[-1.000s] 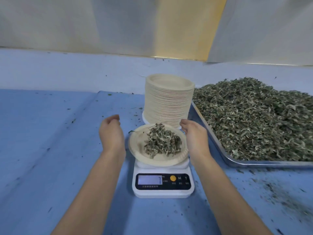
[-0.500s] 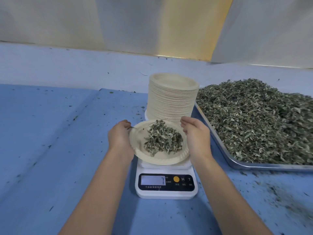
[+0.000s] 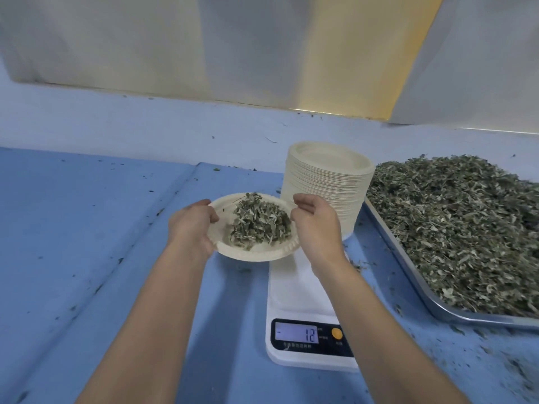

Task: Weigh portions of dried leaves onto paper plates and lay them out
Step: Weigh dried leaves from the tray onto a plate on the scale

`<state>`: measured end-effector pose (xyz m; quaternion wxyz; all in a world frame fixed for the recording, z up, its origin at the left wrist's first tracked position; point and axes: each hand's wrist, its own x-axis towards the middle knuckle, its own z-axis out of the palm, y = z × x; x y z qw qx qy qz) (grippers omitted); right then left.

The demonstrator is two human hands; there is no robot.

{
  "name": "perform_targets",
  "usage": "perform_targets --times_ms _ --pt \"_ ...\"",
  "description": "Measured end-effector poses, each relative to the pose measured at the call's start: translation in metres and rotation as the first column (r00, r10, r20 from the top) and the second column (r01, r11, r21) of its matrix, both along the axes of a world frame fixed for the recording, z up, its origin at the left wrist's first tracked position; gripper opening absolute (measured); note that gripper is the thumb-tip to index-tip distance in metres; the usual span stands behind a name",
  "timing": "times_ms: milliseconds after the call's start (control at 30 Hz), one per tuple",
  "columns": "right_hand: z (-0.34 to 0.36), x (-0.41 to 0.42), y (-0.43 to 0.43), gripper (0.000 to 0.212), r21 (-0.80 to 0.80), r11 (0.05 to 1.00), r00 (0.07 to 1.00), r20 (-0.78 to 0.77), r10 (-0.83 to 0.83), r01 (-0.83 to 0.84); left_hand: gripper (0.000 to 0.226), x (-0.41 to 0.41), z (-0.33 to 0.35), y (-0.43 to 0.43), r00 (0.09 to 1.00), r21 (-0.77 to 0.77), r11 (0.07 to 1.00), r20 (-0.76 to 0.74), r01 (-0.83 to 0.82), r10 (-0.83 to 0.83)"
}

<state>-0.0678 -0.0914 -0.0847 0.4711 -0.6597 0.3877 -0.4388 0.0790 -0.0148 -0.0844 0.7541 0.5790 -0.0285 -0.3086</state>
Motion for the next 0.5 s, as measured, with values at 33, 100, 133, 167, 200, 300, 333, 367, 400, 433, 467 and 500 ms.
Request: perform_targets --times_ms 33,100,133,167,200,300,333,367,400,433,467,500 --pt "0.001 0.006 0.001 0.034 0.009 1.0 1.0 -0.016 0.012 -0.012 0.049 0.005 0.002 0.0 0.998 -0.01 0.998 0.0 -0.057 0.057" --pt "0.004 0.019 0.003 0.04 0.027 0.999 0.998 -0.045 0.04 -0.039 0.045 0.016 0.006 -0.002 0.984 -0.03 0.984 -0.001 -0.178 0.178" --pt "0.005 0.026 0.004 0.043 0.041 0.998 0.997 -0.057 0.059 -0.057 0.044 0.02 0.007 -0.004 0.973 -0.037 0.972 0.004 -0.232 0.232" --pt "0.005 0.032 0.005 0.046 0.068 0.995 0.995 -0.067 0.078 -0.074 0.042 0.025 0.007 -0.007 0.959 -0.038 0.959 0.008 -0.281 0.282" --pt "0.005 0.038 0.005 0.048 0.102 0.991 0.993 -0.078 0.092 -0.084 0.041 0.028 0.007 -0.01 0.946 -0.031 0.945 0.015 -0.324 0.325" --pt "0.005 0.056 0.004 0.024 0.218 0.972 0.981 -0.147 0.123 -0.089 0.041 0.036 0.005 -0.021 0.91 -0.037 0.909 0.004 -0.415 0.415" --pt "0.006 0.063 0.005 0.009 0.268 0.958 0.98 -0.141 0.139 -0.098 0.041 0.038 0.005 -0.024 0.901 -0.046 0.9 0.002 -0.434 0.435" --pt "0.005 0.071 0.003 0.005 0.334 0.934 0.981 -0.096 0.168 -0.128 0.042 0.04 0.003 -0.028 0.895 -0.056 0.893 0.005 -0.446 0.447" --pt "0.003 0.078 0.002 0.003 0.411 0.894 0.978 -0.021 0.208 -0.181 0.042 0.042 0.002 -0.032 0.891 -0.059 0.889 0.013 -0.453 0.455" --pt "0.001 0.085 0.0 0.006 0.477 0.845 0.967 0.05 0.248 -0.241 0.043 0.046 -0.001 -0.035 0.888 -0.061 0.887 0.021 -0.458 0.46" --pt "0.0 0.091 -0.002 0.014 0.526 0.803 0.958 0.097 0.27 -0.28 0.043 0.051 -0.003 -0.039 0.891 -0.07 0.89 0.022 -0.452 0.454" --pt "-0.001 0.096 -0.006 0.02 0.561 0.774 0.955 0.13 0.266 -0.292 0.043 0.057 -0.007 -0.043 0.9 -0.079 0.898 0.02 -0.432 0.435"
